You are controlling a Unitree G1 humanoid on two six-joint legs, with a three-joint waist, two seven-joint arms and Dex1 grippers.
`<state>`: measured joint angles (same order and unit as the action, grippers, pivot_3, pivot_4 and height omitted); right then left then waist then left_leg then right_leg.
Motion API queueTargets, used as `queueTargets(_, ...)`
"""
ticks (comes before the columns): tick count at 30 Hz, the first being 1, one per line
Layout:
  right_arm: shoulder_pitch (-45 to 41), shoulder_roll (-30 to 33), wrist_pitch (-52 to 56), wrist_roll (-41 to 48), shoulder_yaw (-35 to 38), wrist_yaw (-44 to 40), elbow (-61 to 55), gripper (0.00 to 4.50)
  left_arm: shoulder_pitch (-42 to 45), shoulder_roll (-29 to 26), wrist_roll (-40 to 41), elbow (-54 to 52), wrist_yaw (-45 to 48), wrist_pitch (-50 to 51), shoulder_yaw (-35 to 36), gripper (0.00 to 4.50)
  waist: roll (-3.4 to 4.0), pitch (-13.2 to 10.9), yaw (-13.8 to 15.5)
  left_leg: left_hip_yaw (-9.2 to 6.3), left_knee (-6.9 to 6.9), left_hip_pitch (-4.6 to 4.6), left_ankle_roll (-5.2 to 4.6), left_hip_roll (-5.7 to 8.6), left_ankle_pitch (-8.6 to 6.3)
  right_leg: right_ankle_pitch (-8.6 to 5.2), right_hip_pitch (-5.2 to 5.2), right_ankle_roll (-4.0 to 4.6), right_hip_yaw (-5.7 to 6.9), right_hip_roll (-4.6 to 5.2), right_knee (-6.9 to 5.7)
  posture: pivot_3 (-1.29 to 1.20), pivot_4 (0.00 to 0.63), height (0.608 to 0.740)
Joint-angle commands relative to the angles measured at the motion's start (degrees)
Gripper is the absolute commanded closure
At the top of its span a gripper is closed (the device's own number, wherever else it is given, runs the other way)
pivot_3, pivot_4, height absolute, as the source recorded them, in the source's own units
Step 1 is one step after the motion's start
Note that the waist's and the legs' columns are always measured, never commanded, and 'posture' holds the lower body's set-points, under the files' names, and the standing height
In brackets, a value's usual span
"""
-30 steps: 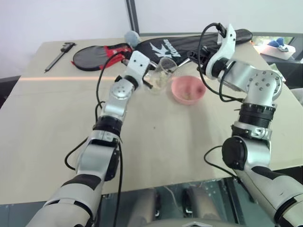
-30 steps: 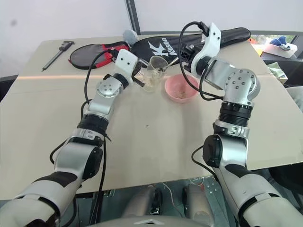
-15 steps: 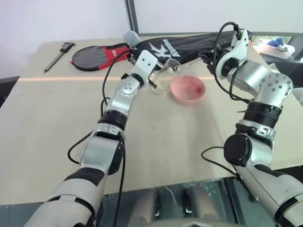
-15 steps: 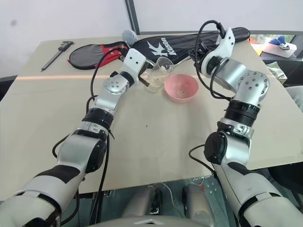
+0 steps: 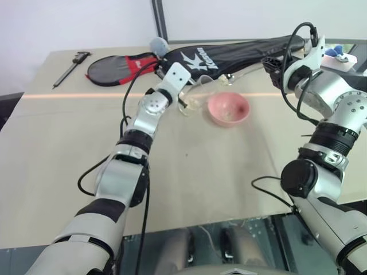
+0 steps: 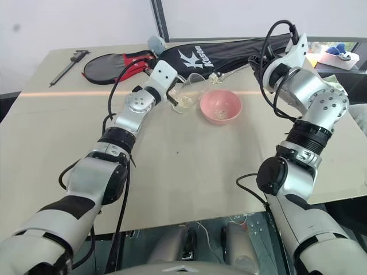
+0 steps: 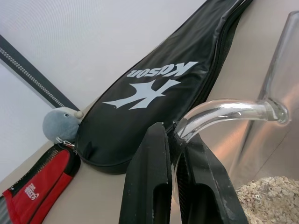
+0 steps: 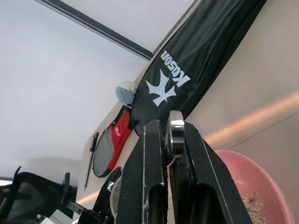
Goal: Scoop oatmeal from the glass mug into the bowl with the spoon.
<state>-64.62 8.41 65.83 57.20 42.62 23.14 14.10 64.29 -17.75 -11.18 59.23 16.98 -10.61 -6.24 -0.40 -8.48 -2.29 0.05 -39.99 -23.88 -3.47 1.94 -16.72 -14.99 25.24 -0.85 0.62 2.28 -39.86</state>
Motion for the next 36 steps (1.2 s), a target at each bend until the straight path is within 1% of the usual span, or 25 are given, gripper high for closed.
queueTargets(1, -1.68, 1.33, -0.44, 4.07, 0.55, 0.81, -1.68, 4.50, 2.30, -0.77, 0.34, -1.26, -1.16, -1.56, 0.96, 4.44, 0.00, 0.00, 0.04, 0.00, 0.01, 0.00, 0.00, 0.00, 0.00, 0.00, 0.00, 0.00, 0.00, 0.00, 0.00, 0.00, 0.150, 0.740)
queueTargets(8, 2.17, 3.66, 2.04, 8.18, -0.50, 1.75, -4.72, 4.50, 2.36, -1.40, 1.00, -1.69, -2.01, -1.40, 1.87, 4.44, 0.00, 0.00, 0.14, 0.01, 0.01, -0.01, 0.00, -0.01, 0.00, 0.00, 0.00, 0.00, 0.00, 0.01, 0.01, 0.00, 0.150, 0.740)
queueTargets(11, 6.75, 6.10, 2.72, 4.61, -6.88, -1.75, -9.54, 4.50, 2.41, -1.98, 1.60, -2.46, -2.49, -1.23, 2.86, 4.44, 0.00, 0.00, 0.19, 0.01, 0.01, -0.04, -0.01, -0.01, 0.00, 0.00, 0.00, 0.00, 0.00, 0.01, 0.02, 0.00, 0.150, 0.740)
queueTargets(12, 8.26, 6.06, 2.17, 3.72, -8.94, -3.07, -10.94, 4.50, 2.36, -2.16, 1.81, -2.93, -2.49, -1.22, 3.25, 4.44, 0.00, 0.00, 0.18, 0.01, 0.01, -0.05, -0.01, -0.01, 0.00, 0.00, 0.00, 0.00, -0.01, 0.01, 0.03, 0.00, 0.150, 0.740)
queueTargets(15, 13.54, 9.06, -1.95, -4.24, -21.03, -11.15, -15.90, 4.50, 1.89, -2.82, 2.45, -4.60, -2.22, -1.03, 4.14, 4.44, 0.00, 0.00, -0.01, 0.02, 0.01, -0.05, -0.01, -0.01, -0.01, 0.00, 0.01, 0.00, -0.02, 0.00, 0.01, 0.00, 0.150, 0.740)
queueTargets(18, 18.06, 15.08, -10.96, -16.48, -36.66, -21.33, -21.35, 4.50, 0.52, -3.30, 3.23, -7.33, -1.42, -0.52, 4.81, 4.44, -0.01, 0.00, -0.05, 0.03, 0.00, -0.05, -0.01, -0.02, -0.01, 0.00, 0.03, 0.00, -0.03, -0.02, 0.02, 0.00, 0.150, 0.740)
queueTargets(20, 19.60, 17.06, -15.56, -21.30, -41.73, -25.69, -23.42, 4.50, -0.44, -3.43, 3.56, -9.21, -0.99, 0.16, 4.95, 4.44, -0.01, 0.00, -0.04, 0.03, 0.00, -0.05, -0.02, -0.02, -0.01, 0.00, 0.04, -0.01, -0.02, -0.03, 0.03, 0.00, 0.150, 0.740)
queueTargets(22, 21.00, 20.84, -23.40, -29.71, -48.86, -30.46, -26.31, 4.50, -2.53, -3.82, 4.10, -12.62, -0.28, 1.19, 5.20, 4.44, -0.01, 0.00, 0.00, 0.03, -0.02, -0.05, -0.02, -0.01, -0.01, 0.00, 0.04, -0.01, -0.03, -0.03, 0.04, 0.00, 0.150, 0.740)
queueTargets(24, 21.72, 22.47, -28.50, -34.78, -51.65, -32.88, -27.73, 4.50, -4.54, -4.00, 4.77, -15.47, 0.10, 2.88, 5.72, 4.44, -0.01, 0.00, 0.04, 0.03, -0.04, -0.05, -0.02, -0.01, -0.01, 0.00, 0.05, -0.01, -0.02, -0.03, 0.05, 0.00, 0.150, 0.740)
queueTargets(25, 21.84, 22.08, -29.77, -35.16, -51.05, -33.44, -28.05, 4.50, -5.35, -4.05, 4.96, -16.56, 0.09, 3.67, 5.80, 4.44, -0.01, 0.00, 0.04, 0.02, -0.04, -0.05, -0.02, -0.01, -0.01, 0.00, 0.05, -0.01, -0.02, -0.03, 0.06, 0.00, 0.150, 0.740)
queueTargets(26, 21.59, 20.53, -29.02, -32.85, -48.50, -33.22, -28.55, 4.50, -6.34, -4.08, 5.09, -17.50, -0.05, 4.35, 5.86, 4.44, -0.01, 0.00, 0.06, 0.02, -0.06, -0.05, -0.01, -0.01, -0.01, 0.00, 0.05, -0.01, -0.02, -0.03, 0.07, 0.00, 0.150, 0.740)
queueTargets(29, 19.51, 15.07, -23.45, -22.72, -38.60, -31.17, -28.98, 4.50, -8.79, -4.12, 5.36, -20.04, -0.33, 5.93, 6.11, 4.44, -0.05, -0.02, 0.29, 0.00, -0.17, -0.04, -0.01, -0.02, -0.01, 0.00, 0.04, -0.01, -0.01, -0.02, 0.09, 0.00, 0.150, 0.740)
queueTargets(32, 16.40, 10.97, -17.98, -14.80, -32.17, -28.58, -29.66, 4.50, -10.52, -3.97, 5.61, -22.64, -0.36, 7.48, 6.23, 4.44, -0.05, -0.02, 0.44, -0.02, -0.19, -0.04, -0.01, -0.03, -0.01, 0.00, 0.04, -0.01, 0.00, -0.01, 0.06, 0.00, 0.150, 0.740)
queueTargets(34, 14.52, 8.46, -15.39, -11.08, -30.20, -26.77, -29.96, 4.50, -11.31, -3.58, 6.05, -24.12, -0.19, 8.14, 6.49, 4.44, -0.05, -0.02, 0.47, -0.02, -0.19, -0.04, -0.01, -0.02, -0.01, 0.00, 0.03, -0.01, 0.00, 0.00, 0.06, 0.00, 0.150, 0.740)
queueTargets(36, 13.32, 6.07, -13.25, -9.13, -29.79, -24.93, -30.21, 4.50, -12.01, -2.84, 6.77, -25.68, 0.02, 8.54, 6.92, 4.44, -0.05, -0.02, 0.46, -0.02, -0.18, -0.03, -0.01, -0.02, -0.01, 0.00, 0.04, -0.01, 0.00, -0.01, 0.06, 0.00, 0.150, 0.740)
